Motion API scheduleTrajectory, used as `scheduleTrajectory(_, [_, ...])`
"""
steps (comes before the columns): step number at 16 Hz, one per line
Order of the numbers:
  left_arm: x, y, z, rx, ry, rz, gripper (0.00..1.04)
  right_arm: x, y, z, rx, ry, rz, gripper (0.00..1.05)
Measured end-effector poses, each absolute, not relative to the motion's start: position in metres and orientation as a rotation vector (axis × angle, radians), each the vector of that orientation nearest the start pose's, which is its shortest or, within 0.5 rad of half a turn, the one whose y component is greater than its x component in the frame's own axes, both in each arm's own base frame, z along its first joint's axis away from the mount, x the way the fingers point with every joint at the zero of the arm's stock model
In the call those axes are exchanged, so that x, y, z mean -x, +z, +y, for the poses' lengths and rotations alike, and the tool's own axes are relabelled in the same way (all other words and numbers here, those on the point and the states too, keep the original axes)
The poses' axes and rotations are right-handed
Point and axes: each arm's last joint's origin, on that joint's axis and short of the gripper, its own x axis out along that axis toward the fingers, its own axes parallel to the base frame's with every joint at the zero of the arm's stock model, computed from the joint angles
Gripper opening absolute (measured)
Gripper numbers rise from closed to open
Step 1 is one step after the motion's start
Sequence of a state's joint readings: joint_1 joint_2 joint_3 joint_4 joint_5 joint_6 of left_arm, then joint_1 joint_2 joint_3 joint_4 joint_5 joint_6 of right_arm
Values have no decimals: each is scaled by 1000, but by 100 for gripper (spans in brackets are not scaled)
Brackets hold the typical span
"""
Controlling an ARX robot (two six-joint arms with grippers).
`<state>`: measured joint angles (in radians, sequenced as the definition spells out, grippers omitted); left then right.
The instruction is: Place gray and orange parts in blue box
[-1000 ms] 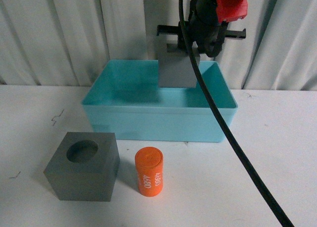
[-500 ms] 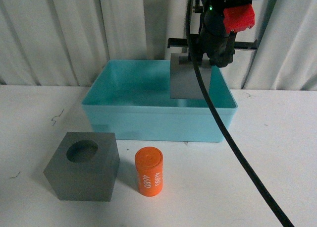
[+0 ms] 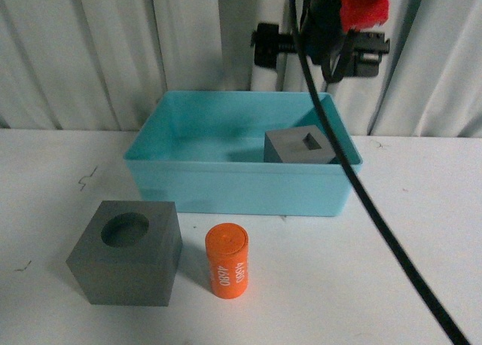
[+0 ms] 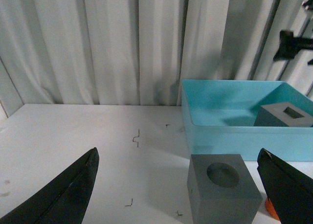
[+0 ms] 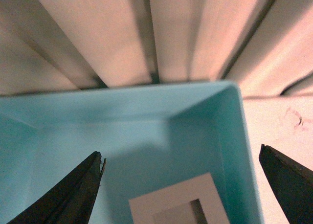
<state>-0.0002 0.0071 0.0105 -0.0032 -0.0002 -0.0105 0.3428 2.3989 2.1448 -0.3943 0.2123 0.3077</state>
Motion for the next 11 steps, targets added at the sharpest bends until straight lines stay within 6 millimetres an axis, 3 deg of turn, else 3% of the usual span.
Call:
scheduleTrajectory(2, [-97, 166, 0, 10, 0, 0, 98, -492, 280, 159, -127, 57, 476, 98])
scheduleTrajectory(4, [-97, 166, 0, 10, 0, 0, 98, -453, 337, 119, -125, 46, 300, 98])
scheduleTrajectory(5, [-97, 166, 0, 10, 0, 0, 98, -425, 352, 92, -115, 16, 230, 98])
scheduleTrajectory(7, [-97, 166, 0, 10, 0, 0, 98, -355, 344, 52, -106, -46, 186, 98])
scheduleTrajectory(8, [-97, 166, 0, 11, 0, 0, 98, -317, 330, 44, -125, -50, 231, 98])
scheduleTrajectory(10, [-97, 166, 0, 10, 0, 0, 98, -222, 288, 27, -185, -173, 363, 98])
scheduleTrajectory(11, [-97, 166, 0, 10, 0, 0, 98, -212, 281, 25, -207, -190, 359, 98])
